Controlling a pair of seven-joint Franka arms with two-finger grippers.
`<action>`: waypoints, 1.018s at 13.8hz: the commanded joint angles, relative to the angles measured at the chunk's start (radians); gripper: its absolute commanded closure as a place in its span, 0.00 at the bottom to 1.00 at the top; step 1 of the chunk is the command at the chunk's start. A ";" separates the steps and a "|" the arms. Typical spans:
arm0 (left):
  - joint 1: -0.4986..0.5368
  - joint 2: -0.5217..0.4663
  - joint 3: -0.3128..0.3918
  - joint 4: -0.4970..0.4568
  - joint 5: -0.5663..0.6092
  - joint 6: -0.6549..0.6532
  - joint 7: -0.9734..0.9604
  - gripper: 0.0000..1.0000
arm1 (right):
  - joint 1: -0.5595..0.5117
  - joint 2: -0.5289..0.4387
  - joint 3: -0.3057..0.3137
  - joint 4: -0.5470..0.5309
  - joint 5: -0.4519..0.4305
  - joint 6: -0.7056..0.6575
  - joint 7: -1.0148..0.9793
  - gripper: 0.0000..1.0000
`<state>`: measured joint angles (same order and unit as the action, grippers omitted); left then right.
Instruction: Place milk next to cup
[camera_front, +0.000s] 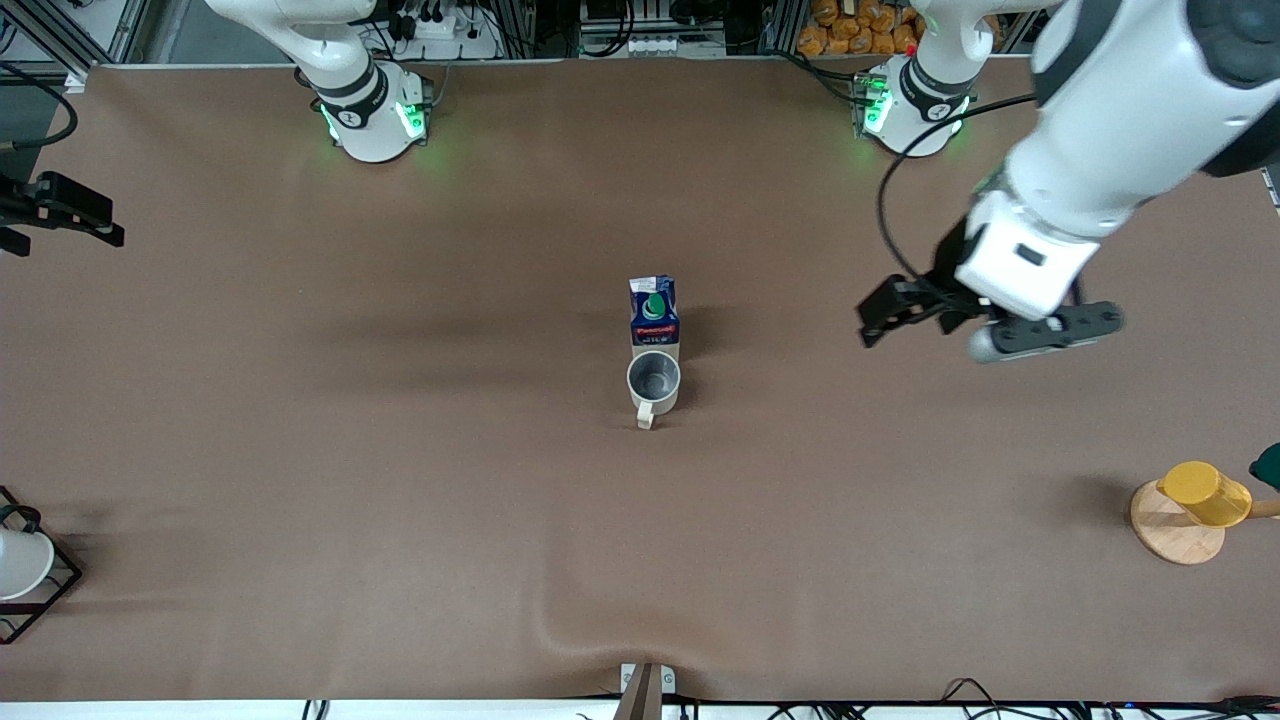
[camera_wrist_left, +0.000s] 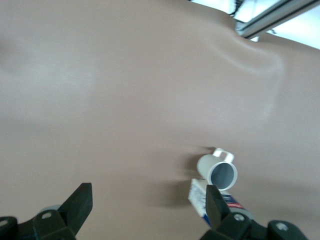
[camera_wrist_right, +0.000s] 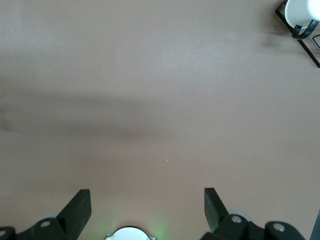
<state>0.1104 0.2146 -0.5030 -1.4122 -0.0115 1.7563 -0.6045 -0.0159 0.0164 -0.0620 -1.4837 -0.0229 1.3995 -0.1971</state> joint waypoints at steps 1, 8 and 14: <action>0.076 -0.084 -0.006 -0.028 0.015 -0.043 0.116 0.00 | -0.001 -0.004 0.002 0.013 0.033 -0.008 0.004 0.00; 0.189 -0.130 -0.009 -0.028 0.013 -0.124 0.261 0.00 | -0.009 -0.003 -0.004 0.013 0.061 -0.005 0.004 0.00; -0.061 -0.236 0.288 -0.129 0.013 -0.161 0.314 0.00 | -0.009 -0.003 -0.004 0.013 0.060 0.007 0.004 0.00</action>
<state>0.1185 0.0530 -0.2986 -1.4529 -0.0113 1.5944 -0.3259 -0.0169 0.0164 -0.0665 -1.4781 0.0197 1.4062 -0.1966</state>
